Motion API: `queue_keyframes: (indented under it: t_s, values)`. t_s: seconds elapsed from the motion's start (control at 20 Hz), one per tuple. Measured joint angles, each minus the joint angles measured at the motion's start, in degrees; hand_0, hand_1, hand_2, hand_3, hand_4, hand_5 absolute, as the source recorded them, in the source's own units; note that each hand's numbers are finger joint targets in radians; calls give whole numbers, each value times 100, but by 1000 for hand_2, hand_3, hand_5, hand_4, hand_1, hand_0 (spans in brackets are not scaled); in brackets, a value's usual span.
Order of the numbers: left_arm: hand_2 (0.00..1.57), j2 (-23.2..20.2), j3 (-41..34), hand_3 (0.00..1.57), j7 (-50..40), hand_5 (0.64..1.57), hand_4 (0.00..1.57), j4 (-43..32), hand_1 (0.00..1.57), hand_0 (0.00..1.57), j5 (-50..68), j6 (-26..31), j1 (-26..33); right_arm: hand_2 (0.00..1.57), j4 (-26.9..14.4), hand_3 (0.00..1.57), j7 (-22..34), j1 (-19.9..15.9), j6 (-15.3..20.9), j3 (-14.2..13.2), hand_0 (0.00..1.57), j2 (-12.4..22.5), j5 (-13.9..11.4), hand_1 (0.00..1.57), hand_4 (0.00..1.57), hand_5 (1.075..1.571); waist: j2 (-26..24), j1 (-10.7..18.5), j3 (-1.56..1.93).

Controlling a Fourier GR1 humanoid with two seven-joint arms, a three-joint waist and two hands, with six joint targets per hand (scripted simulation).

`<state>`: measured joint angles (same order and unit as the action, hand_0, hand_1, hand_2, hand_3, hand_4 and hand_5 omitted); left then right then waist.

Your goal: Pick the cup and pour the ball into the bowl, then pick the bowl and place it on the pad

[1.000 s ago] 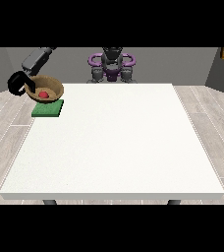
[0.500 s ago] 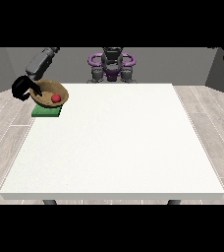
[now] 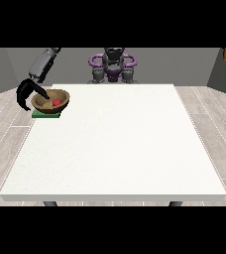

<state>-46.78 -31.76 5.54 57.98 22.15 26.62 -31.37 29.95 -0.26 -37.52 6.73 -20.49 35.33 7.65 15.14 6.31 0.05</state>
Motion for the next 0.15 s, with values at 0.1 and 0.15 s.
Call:
queue_keyframes:
  t_s: [0.1,0.15]
  values:
    - [0,122,90,0,-135,1569,1190,140,0,0,7,-58,97,0,-80,0,97,22,-157,30,0,140,-32,0,0,1383,-194,1,2]
    - [0,146,113,0,-149,1569,1190,81,0,0,-9,-46,145,0,-41,0,228,3,-235,96,0,191,-71,0,200,1375,-324,-50,0]
